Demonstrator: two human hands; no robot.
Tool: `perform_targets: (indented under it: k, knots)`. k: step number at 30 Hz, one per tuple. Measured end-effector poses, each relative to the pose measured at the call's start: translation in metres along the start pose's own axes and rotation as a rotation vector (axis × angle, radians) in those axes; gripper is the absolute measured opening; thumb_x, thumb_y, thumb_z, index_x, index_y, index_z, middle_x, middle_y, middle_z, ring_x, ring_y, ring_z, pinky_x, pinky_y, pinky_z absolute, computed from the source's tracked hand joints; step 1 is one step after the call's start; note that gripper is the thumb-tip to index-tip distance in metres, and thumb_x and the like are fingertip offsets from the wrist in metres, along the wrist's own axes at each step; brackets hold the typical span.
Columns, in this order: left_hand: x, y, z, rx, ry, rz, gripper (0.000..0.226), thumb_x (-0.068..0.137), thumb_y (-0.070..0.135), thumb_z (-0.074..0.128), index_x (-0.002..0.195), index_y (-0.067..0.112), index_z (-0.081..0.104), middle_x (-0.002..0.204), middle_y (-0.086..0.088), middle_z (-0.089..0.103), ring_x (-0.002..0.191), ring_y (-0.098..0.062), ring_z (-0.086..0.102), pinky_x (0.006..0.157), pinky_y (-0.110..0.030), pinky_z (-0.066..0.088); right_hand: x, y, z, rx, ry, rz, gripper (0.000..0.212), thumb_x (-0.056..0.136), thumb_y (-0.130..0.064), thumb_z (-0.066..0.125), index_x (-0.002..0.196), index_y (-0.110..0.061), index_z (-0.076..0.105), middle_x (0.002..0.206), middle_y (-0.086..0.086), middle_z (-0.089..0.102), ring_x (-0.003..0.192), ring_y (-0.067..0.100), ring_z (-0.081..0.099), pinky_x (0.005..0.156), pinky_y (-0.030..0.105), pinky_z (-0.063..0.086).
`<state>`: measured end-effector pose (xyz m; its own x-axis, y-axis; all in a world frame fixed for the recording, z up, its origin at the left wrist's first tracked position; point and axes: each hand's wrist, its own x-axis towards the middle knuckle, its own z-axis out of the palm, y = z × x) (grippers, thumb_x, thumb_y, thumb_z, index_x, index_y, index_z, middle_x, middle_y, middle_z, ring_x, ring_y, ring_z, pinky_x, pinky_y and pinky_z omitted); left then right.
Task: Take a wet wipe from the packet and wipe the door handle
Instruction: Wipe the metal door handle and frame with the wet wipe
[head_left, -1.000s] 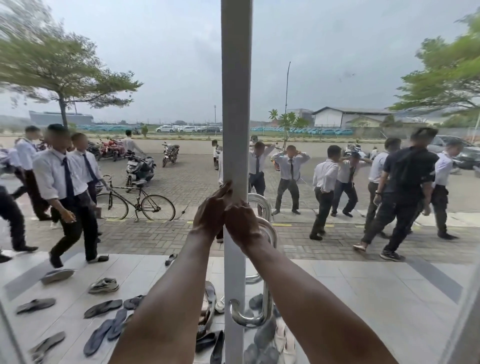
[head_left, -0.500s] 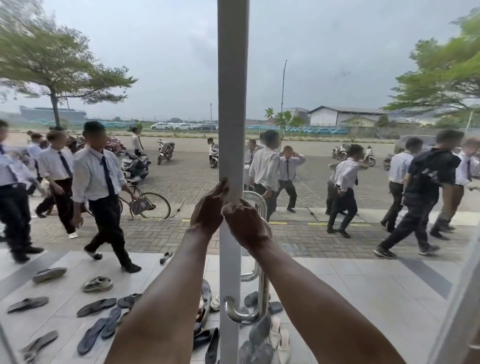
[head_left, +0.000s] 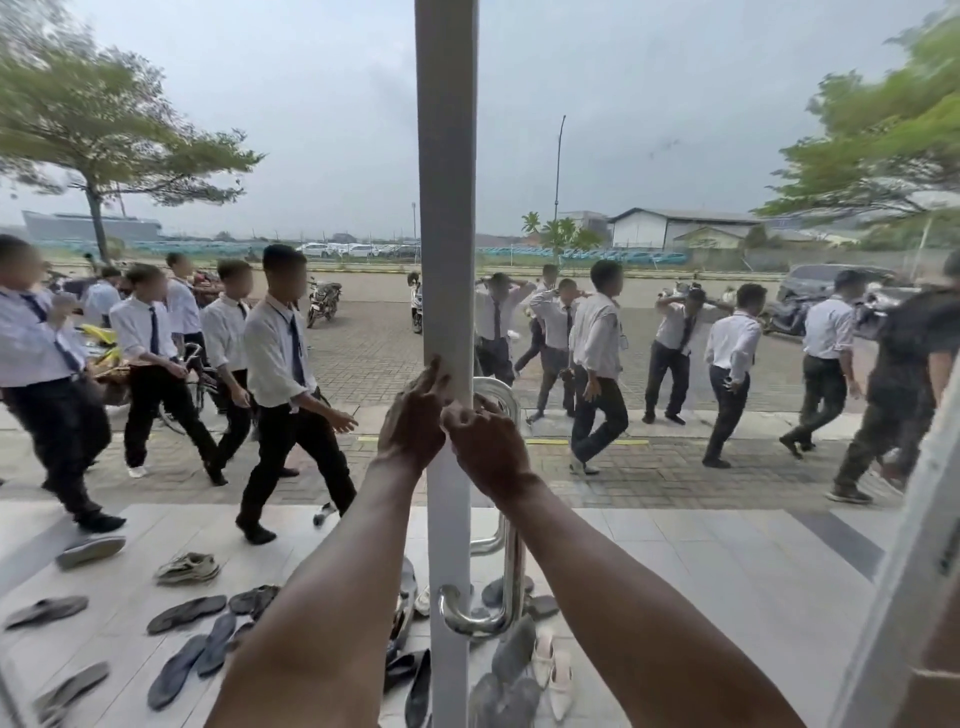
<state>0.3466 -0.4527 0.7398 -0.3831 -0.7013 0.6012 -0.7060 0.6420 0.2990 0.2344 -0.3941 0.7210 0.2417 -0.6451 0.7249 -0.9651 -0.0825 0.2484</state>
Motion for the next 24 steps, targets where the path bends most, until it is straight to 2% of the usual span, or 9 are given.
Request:
perform_targets:
  k: [2, 4, 8, 11, 13, 16, 20, 22, 24]
  knots:
    - [-0.001, 0.002, 0.001, 0.023, -0.013, -0.008, 0.057, 0.095, 0.008, 0.054, 0.15, 0.013, 0.043, 0.166, -0.005, 0.019, 0.137, -0.033, 0.049, 0.111, -0.043, 0.041, -0.005, 0.004, 0.0, 0.017, 0.026, -0.004, 0.018, 0.079, -0.012, 0.073, 0.093, -0.022, 0.071, 0.068, -0.003, 0.068, 0.064, 0.013, 0.071, 0.09, 0.028, 0.055]
    - [-0.001, 0.004, 0.002, 0.049, -0.026, -0.005, 0.06, 0.094, 0.003, 0.053, 0.152, 0.012, 0.04, 0.166, -0.006, 0.018, 0.139, -0.031, 0.047, 0.114, -0.041, 0.039, -0.01, 0.009, 0.0, 0.024, 0.05, 0.003, 0.024, 0.071, -0.017, 0.081, 0.091, -0.025, 0.073, 0.066, -0.005, 0.068, 0.064, 0.011, 0.071, 0.08, 0.025, 0.058]
    - [-0.002, 0.006, 0.002, 0.077, -0.043, 0.022, 0.061, 0.093, 0.002, 0.055, 0.152, 0.011, 0.04, 0.165, -0.008, 0.023, 0.139, -0.029, 0.048, 0.113, -0.041, 0.04, -0.019, 0.01, 0.0, 0.03, 0.057, 0.019, 0.028, 0.077, -0.014, 0.077, 0.103, -0.024, 0.074, 0.079, -0.005, 0.074, 0.076, 0.01, 0.074, 0.097, 0.026, 0.052]
    - [-0.004, 0.008, 0.002, 0.08, -0.064, 0.036, 0.056, 0.092, 0.001, 0.055, 0.146, 0.012, 0.047, 0.164, -0.007, 0.027, 0.134, -0.026, 0.053, 0.111, -0.041, 0.043, -0.022, 0.012, -0.003, 0.013, 0.078, 0.053, 0.029, 0.075, -0.015, 0.079, 0.104, -0.02, 0.075, 0.086, -0.005, 0.076, 0.082, 0.01, 0.074, 0.1, 0.025, 0.051]
    - [-0.005, 0.01, 0.002, 0.085, -0.059, 0.05, 0.051, 0.091, 0.0, 0.055, 0.141, 0.012, 0.052, 0.162, -0.009, 0.031, 0.135, -0.028, 0.052, 0.112, -0.042, 0.042, -0.025, 0.012, -0.002, 0.002, 0.077, 0.082, 0.029, 0.075, -0.014, 0.079, 0.104, -0.018, 0.075, 0.093, -0.002, 0.077, 0.09, 0.012, 0.074, 0.1, 0.026, 0.052]
    - [-0.008, 0.013, 0.0, 0.126, -0.05, 0.046, 0.062, 0.086, -0.01, 0.051, 0.144, 0.014, 0.051, 0.161, -0.007, 0.033, 0.139, -0.033, 0.046, 0.115, -0.042, 0.039, -0.031, 0.016, -0.001, 0.028, 0.044, 0.146, 0.03, 0.078, -0.012, 0.077, 0.108, -0.013, 0.073, 0.104, 0.004, 0.076, 0.1, 0.02, 0.073, 0.091, 0.032, 0.058]
    - [-0.011, 0.018, 0.0, 0.103, -0.064, 0.001, 0.069, 0.082, -0.013, 0.056, 0.143, 0.018, 0.049, 0.151, -0.003, 0.05, 0.128, -0.032, 0.056, 0.105, -0.045, 0.048, -0.042, 0.027, -0.003, 0.103, 0.079, 0.234, 0.031, 0.073, -0.017, 0.084, 0.102, -0.011, 0.075, 0.091, 0.006, 0.078, 0.086, 0.025, 0.076, 0.079, 0.033, 0.061]
    - [-0.011, 0.02, 0.001, 0.064, -0.058, -0.001, 0.07, 0.08, -0.014, 0.057, 0.142, 0.016, 0.049, 0.141, -0.001, 0.06, 0.128, -0.029, 0.057, 0.106, -0.041, 0.046, -0.049, 0.03, -0.003, 0.165, 0.07, 0.295, 0.031, 0.079, -0.02, 0.078, 0.107, -0.011, 0.073, 0.093, 0.006, 0.078, 0.09, 0.027, 0.074, 0.083, 0.035, 0.06]
    - [-0.013, 0.022, 0.001, 0.064, -0.045, 0.012, 0.067, 0.079, -0.015, 0.057, 0.139, 0.015, 0.053, 0.141, -0.001, 0.059, 0.131, -0.029, 0.054, 0.109, -0.039, 0.044, -0.051, 0.029, -0.002, 0.224, 0.04, 0.358, 0.033, 0.086, -0.022, 0.069, 0.117, -0.013, 0.068, 0.102, 0.004, 0.077, 0.098, 0.027, 0.072, 0.092, 0.036, 0.056]
